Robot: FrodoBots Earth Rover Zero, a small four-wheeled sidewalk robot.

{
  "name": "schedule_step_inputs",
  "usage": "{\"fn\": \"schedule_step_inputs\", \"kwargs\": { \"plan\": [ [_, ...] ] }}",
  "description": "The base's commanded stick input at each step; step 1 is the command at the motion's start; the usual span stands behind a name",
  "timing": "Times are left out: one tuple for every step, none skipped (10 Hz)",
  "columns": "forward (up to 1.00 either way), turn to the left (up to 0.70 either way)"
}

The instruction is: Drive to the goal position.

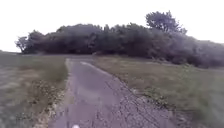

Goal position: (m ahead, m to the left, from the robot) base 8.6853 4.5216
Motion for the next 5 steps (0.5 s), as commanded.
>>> {"fn": "schedule_step_inputs", "kwargs": {
  "plan": [
    [0.85,0.35],
    [0.85,0.35],
    [0.85,0.35],
    [0.85,0.35],
    [0.85,0.32]
  ]
}}
